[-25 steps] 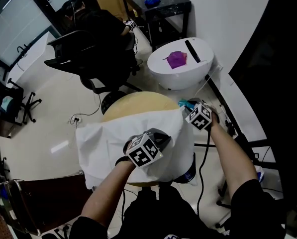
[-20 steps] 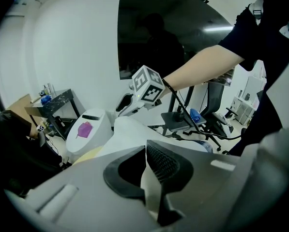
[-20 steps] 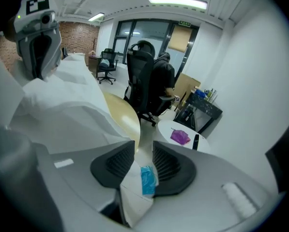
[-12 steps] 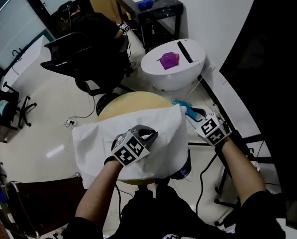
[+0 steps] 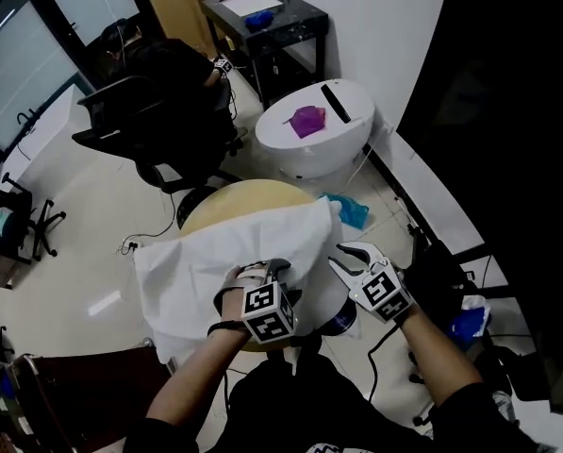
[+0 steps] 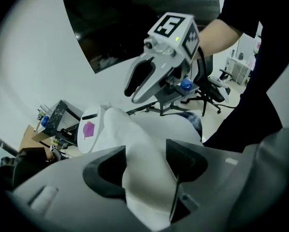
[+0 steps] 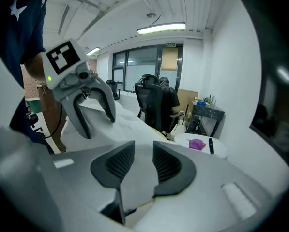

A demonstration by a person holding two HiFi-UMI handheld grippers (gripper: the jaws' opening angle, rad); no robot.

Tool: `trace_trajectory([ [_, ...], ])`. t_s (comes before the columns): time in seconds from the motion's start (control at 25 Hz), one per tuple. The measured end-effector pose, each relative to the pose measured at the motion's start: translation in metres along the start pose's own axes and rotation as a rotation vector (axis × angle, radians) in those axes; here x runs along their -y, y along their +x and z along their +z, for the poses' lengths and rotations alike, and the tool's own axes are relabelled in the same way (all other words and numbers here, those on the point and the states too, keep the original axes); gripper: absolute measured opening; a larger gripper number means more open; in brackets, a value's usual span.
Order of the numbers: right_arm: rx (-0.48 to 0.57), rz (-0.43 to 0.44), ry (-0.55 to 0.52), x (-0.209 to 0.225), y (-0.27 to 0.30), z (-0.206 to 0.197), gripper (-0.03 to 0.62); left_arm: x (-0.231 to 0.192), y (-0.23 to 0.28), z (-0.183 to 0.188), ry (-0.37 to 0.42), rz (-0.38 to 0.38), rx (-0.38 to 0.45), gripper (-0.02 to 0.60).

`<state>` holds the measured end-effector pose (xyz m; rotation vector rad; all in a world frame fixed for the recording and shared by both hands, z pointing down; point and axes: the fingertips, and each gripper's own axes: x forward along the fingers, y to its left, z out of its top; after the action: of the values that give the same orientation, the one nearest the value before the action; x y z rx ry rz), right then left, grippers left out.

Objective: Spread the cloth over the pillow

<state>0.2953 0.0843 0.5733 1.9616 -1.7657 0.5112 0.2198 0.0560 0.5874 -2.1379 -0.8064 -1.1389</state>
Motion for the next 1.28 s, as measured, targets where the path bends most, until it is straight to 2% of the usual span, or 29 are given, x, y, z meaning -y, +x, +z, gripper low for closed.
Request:
trace_trajectory([
  [0.08, -0.001, 0.009, 0.017, -0.015, -0.002, -0.002, 0.130, -0.009, 0.001, -0.008, -0.027, 0.035, 0.012, 0.147],
  [0.16, -0.012, 0.011, 0.029, -0.027, -0.002, -0.005, 0.130, -0.023, -0.009, -0.011, -0.089, 0.059, 0.070, 0.019],
  [0.2, -0.020, 0.011, 0.039, -0.032, -0.002, -0.006, 0.130, -0.029, -0.014, -0.012, -0.119, 0.064, 0.100, 0.003],
  [0.48, -0.053, 0.047, 0.085, -0.068, 0.011, -0.004, 0.135, -0.067, -0.050, -0.023, -0.244, 0.066, 0.250, 0.000],
  [0.72, -0.078, 0.068, 0.124, -0.082, 0.034, 0.001, 0.152, -0.085, -0.073, -0.048, -0.252, 0.098, 0.272, 0.000],
  [1.0, -0.109, 0.045, -0.063, -0.092, 0.058, 0.021, 0.161, -0.104, -0.087, -0.089, -0.303, 0.126, 0.250, 0.000],
  [1.28, -0.097, 0.056, -0.213, -0.100, 0.087, 0.034, 0.155, -0.103, -0.082, -0.101, -0.339, 0.116, 0.251, 0.000],
])
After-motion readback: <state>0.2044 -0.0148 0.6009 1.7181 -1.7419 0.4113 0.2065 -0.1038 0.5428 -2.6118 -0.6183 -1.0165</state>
